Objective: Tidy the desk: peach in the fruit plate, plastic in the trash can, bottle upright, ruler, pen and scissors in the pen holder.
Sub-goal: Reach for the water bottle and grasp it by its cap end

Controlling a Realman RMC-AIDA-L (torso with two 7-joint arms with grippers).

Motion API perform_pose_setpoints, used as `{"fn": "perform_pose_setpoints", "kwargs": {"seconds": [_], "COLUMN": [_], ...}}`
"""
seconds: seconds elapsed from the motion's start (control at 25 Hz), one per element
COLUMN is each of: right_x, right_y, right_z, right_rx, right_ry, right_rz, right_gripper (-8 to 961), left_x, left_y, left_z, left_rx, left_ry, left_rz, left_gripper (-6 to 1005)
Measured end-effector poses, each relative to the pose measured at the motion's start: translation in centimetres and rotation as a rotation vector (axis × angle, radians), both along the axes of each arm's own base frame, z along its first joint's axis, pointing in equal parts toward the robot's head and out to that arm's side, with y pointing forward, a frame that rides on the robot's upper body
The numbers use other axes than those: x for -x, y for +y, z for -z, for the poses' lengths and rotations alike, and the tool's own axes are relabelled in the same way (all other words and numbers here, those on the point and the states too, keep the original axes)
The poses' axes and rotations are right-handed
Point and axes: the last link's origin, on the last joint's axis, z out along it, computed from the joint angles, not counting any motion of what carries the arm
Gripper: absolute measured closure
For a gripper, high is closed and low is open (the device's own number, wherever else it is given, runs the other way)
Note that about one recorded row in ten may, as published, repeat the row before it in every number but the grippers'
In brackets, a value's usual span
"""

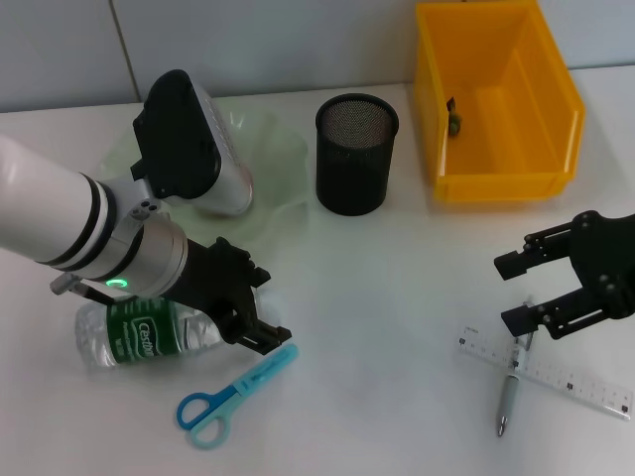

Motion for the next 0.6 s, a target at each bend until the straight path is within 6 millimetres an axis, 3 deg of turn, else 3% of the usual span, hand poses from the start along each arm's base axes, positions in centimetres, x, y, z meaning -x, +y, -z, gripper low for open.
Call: {"fn": "perform_pose_setpoints", "kwargs": {"seconds": [0.6], "right_x": [0.7], "right_y": [0.7], "right_z": [-0.1], "right_rx": [-0.002], "right_ry": [-0.013], "right_rz": [-0.027], "right_gripper": [195], "left_x": [1.8], "left_y": [1.3], "left_z": [0.0], "left_rx": [-0.009], "left_ry": [0.127], "left_rz": [0.04], "left_gripper": [260]}}
